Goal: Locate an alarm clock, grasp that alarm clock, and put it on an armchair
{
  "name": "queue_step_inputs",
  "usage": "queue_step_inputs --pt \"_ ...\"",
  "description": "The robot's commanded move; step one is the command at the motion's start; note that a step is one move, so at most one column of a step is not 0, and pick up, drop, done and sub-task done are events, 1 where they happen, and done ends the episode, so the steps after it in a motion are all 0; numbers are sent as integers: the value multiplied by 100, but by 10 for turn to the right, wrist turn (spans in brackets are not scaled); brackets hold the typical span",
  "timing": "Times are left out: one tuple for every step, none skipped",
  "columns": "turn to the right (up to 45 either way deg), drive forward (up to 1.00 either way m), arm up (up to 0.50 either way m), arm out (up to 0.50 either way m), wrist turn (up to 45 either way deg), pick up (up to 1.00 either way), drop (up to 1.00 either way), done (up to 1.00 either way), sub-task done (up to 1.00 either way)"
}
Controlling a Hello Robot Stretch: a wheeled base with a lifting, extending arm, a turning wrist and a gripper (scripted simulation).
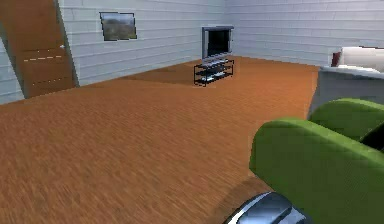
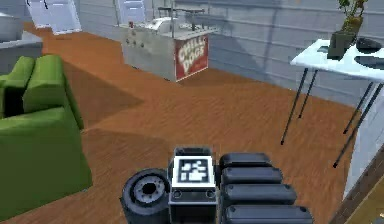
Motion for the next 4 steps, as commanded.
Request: queue_step_inputs --pt "0 100 0 0 0 0 0 0 0" --pt "0 75 0 0 0 0 0 0 0" --pt "420 0 0 0 0 0 0 0 0" --pt "0 90 0 0 0 0 0 0 0"
